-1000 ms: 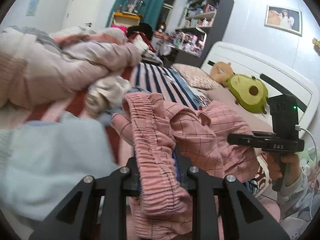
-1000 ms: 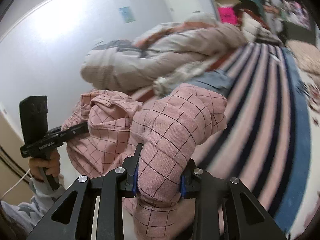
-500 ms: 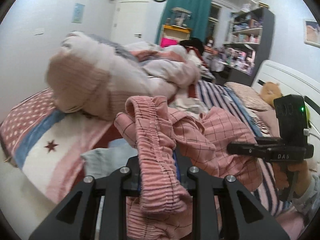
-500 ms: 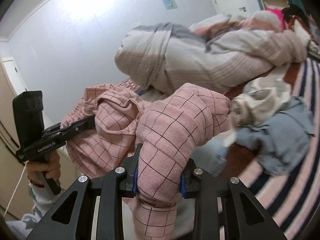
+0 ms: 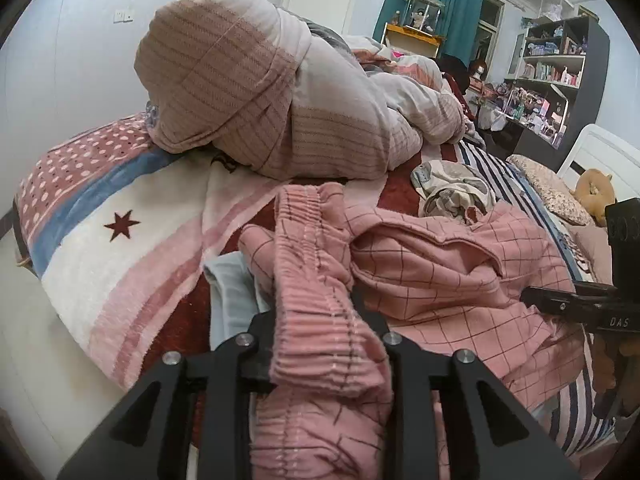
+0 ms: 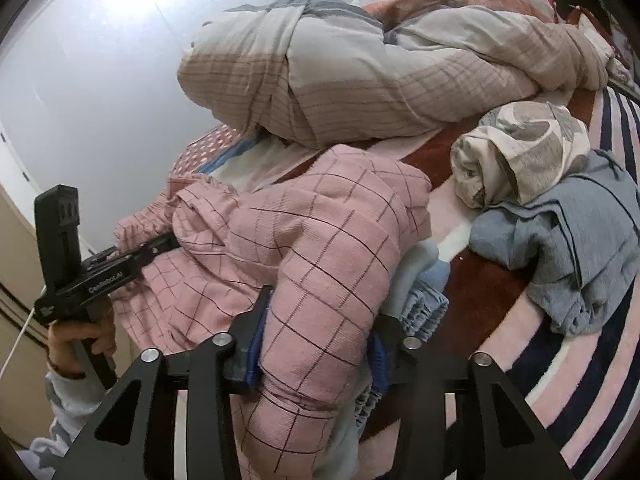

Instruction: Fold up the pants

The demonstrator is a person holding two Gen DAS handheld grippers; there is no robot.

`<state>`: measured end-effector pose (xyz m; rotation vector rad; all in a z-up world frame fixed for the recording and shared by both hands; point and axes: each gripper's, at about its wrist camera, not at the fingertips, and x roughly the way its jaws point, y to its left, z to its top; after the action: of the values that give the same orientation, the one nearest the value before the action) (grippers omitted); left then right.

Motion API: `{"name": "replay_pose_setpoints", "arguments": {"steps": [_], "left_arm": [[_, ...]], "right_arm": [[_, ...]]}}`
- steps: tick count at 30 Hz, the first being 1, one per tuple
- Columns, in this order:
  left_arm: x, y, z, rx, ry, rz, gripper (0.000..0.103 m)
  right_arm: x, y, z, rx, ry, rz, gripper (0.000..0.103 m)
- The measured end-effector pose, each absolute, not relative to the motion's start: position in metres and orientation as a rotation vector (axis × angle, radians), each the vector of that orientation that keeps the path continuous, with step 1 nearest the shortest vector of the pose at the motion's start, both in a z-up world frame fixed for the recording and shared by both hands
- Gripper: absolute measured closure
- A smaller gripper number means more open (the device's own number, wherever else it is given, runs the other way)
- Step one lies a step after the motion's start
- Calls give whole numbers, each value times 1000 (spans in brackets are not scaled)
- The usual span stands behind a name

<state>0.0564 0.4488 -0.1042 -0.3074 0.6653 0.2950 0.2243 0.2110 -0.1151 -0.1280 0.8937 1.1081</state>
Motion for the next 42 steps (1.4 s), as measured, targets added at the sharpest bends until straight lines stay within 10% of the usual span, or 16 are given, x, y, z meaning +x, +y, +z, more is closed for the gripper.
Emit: {"name": "replay_pose_setpoints", "arguments": {"steps": [21, 42], "left_arm": [[11, 369, -40, -190, 593, 354, 28], [33, 138, -6, -93, 444, 19, 12]], "right_arm": [[177, 146, -76, -105, 867, 1144, 28], [114, -133, -58, 29, 665, 759, 13]]}}
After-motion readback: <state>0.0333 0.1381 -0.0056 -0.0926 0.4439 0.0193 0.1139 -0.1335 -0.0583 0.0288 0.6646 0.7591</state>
